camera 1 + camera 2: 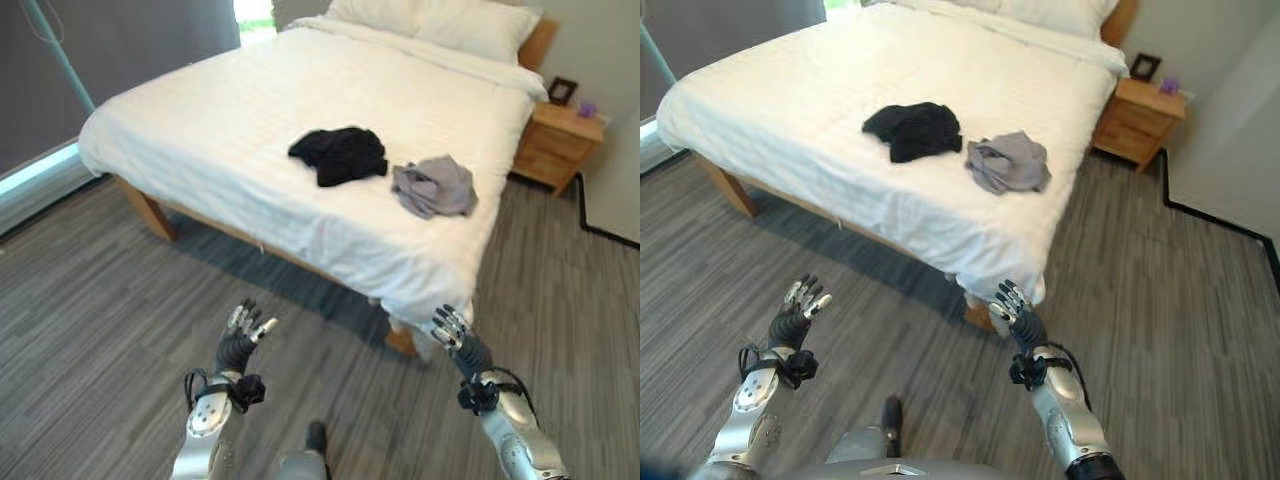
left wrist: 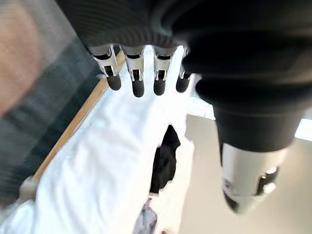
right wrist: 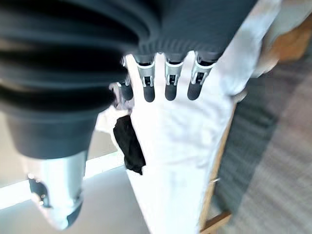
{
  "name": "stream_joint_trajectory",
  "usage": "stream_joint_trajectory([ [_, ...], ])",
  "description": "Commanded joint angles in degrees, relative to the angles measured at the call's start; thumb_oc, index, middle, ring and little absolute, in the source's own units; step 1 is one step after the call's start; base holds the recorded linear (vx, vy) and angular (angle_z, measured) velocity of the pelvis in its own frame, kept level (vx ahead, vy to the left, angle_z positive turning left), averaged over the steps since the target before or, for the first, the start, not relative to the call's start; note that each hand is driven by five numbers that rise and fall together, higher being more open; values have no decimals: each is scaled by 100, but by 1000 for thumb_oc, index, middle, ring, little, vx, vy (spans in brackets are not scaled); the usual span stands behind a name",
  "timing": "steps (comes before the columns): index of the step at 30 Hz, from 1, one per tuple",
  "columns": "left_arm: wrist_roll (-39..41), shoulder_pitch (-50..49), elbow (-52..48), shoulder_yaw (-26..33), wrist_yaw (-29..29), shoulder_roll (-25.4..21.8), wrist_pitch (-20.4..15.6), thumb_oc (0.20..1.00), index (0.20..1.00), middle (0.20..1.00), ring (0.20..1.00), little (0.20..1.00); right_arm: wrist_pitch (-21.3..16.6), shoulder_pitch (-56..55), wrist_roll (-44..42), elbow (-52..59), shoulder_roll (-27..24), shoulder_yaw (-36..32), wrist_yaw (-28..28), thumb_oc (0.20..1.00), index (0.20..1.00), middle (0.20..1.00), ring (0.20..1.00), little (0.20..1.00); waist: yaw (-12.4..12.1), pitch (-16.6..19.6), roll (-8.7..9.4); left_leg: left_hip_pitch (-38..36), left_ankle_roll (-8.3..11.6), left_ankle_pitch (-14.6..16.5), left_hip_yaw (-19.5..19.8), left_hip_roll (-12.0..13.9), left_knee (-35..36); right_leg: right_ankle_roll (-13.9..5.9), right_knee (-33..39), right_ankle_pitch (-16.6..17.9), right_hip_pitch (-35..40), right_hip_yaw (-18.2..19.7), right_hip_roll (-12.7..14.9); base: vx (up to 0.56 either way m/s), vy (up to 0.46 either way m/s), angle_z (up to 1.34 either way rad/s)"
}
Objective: Pick up bed clothes into laundry basket.
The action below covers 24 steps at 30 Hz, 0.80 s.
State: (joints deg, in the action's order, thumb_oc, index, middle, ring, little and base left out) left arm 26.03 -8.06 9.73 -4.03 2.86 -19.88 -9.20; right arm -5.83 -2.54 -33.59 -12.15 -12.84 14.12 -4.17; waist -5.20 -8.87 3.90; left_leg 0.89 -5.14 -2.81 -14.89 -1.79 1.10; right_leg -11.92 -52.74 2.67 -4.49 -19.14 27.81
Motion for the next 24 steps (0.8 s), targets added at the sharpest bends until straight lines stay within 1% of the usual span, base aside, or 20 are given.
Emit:
stream_joint_trajectory([
  [1,-225,-20,-628,156,-89,-227,-253,1000,1000,1000,1000,1000,-170,369,284,262,-346,-283,-83,1000,1000,1000,1000,1000,-6,-196,-81,-382,350,117,-51,338,260,-1,2044,960,61,-648,-303,434,25,17],
  [3,-189,-78,-655,152,-173,-248,-252,1000,1000,1000,1000,1000,-140,348,464,303,-497,-340,-142,1000,1000,1000,1000,1000,47,-234,-68,-519,431,212,50,357,314,20,2892,822,-35,-768,-561,378,-83,14],
  [4,-207,-94,-589,134,-180,-243,-256,1000,1000,1000,1000,1000,-158,326,583,300,-574,-371,-127,1000,1000,1000,1000,1000,75,-239,-34,-591,508,283,124,364,341,43,3557,743,-131,-670,-792,362,-156,31],
  [5,-232,-107,-525,131,-179,-228,-272,1000,1000,1000,1000,1000,-185,271,619,293,-621,-422,-89,1000,1000,1000,1000,1000,130,-234,7,-674,570,348,253,338,369,54,4163,644,-242,-402,-1064,369,-157,36],
  [6,-237,-79,-464,133,-171,-214,-275,1000,1000,1000,1000,1000,-195,207,608,314,-634,-470,-64,1000,1000,1000,1000,1000,166,-221,15,-749,630,400,345,341,390,51,4672,639,-293,-148,-1284,380,-130,47],
  [7,-267,-35,-428,134,-173,-192,-283,1000,1000,1000,1000,1000,-217,142,594,339,-644,-532,-47,1000,1000,1000,1000,1000,210,-204,38,-819,681,473,415,360,390,18,5033,698,-380,15,-1361,369,-108,33],
  [8,-320,-14,-407,150,-197,-174,-289,1000,1000,1000,1000,1000,-222,86,633,392,-664,-610,-44,1000,1000,1000,1000,1000,232,-188,58,-890,719,527,459,366,390,-42,5204,828,-445,16,-1317,379,-114,34],
  [10,-435,-2,-410,175,-219,-151,-313,1000,1000,1000,1000,1000,-250,63,674,450,-701,-731,-26,1000,1000,1000,1000,1000,224,-161,76,-1052,754,629,503,377,390,-102,5219,1011,-435,-237,-1223,362,-134,37],
  [11,-458,-4,-410,184,-244,-135,-303,1000,1000,1000,1000,1000,-236,59,612,436,-707,-813,-36,1000,1000,1000,1000,1000,174,-107,76,-1104,765,698,549,397,375,-58,5206,848,-355,-323,-1227,332,-149,24],
  [12,-449,-68,-429,187,-269,-98,-305,1000,1000,1000,1000,1000,-246,51,624,389,-709,-839,-46,1000,1000,1000,1000,1000,162,-98,72,-1163,774,731,563,420,351,-21,5148,830,-276,-381,-1244,324,-171,18],
  [14,-351,-120,-391,231,-269,1,-303,1000,1000,1000,1000,1000,-294,143,636,345,-856,-995,-8,1000,1000,1000,1000,1000,130,-42,24,-1119,874,793,636,571,-48,119,5064,624,-118,-425,-1381,288,-204,23],
  [16,-241,-114,-356,218,-307,24,-308,1000,1000,1000,1000,1000,-351,293,602,294,-1006,-1076,69,1000,1000,1000,1000,1000,62,-63,46,-806,1091,520,668,806,-776,272,5237,511,146,-703,-1502,208,-316,29],
  [17,-154,-53,-413,183,-337,-12,-281,1000,1000,1000,1000,1000,-384,431,562,258,-1256,-1175,107,1000,1000,1000,1000,1000,-39,-190,98,-335,1349,67,705,1039,-1950,468,5306,375,432,-953,-1610,145,-289,26],
  [18,-154,-47,-414,183,-337,-14,-279,1000,1000,1000,1000,1000,-385,437,560,255,-1255,-1178,105,1000,1000,1000,1000,1000,-17,-181,113,-295,1343,49,728,1021,-1962,472,5313,386,417,-975,-1591,204,-369,29],
  [19,-59,-34,-517,118,-391,-41,-280,1000,1000,1000,1000,1000,-372,654,551,116,-1577,-1162,122,1000,1000,1000,1000,1000,-205,-326,148,77,1474,-238,916,1107,-2580,609,5375,184,646,-1063,-1700,89,-161,25],
  [20,-59,-27,-518,119,-391,-41,-279,1000,1000,1000,1000,1000,-374,664,549,109,-1579,-1164,121,1000,1000,1000,1000,1000,-185,-322,167,98,1463,-267,928,1079,-2564,608,5380,195,633,-1080,-1674,148,-192,22],
  [21,-24,-46,-541,94,-428,-53,-270,1000,1000,1000,1000,1000,-355,743,557,13,-1711,-1183,117,1000,1000,1000,1000,1000,-225,-334,185,220,1431,-302,901,1134,-2433,604,5417,146,700,-1117,-1679,116,-60,-5],
  [22,29,-64,-542,42,-467,-39,-238,1000,1000,1000,1000,1000,-348,877,655,-184,-1894,-1179,147,1000,1000,1000,1000,1000,-306,-359,162,295,1428,-252,840,1288,-2207,588,5488,87,836,-1134,-1729,206,-81,-2],
  [23,112,-80,-560,-20,-527,-51,-199,1000,1000,1000,1000,1000,-309,1051,767,-435,-2119,-1130,154,1000,1000,1000,1000,1000,-356,-350,177,327,1420,-278,745,1437,-1875,553,5551,71,935,-1173,-1727,297,-40,1],
  [24,164,-105,-588,-161,-634,-118,-143,1000,1000,1000,1000,1000,-247,1249,826,-740,-2393,-1095,173,1000,1000,1000,1000,1000,-389,-310,157,303,1417,-281,638,1496,-1254,504,5615,38,1044,-1193,-1753,226,-10,14],
])
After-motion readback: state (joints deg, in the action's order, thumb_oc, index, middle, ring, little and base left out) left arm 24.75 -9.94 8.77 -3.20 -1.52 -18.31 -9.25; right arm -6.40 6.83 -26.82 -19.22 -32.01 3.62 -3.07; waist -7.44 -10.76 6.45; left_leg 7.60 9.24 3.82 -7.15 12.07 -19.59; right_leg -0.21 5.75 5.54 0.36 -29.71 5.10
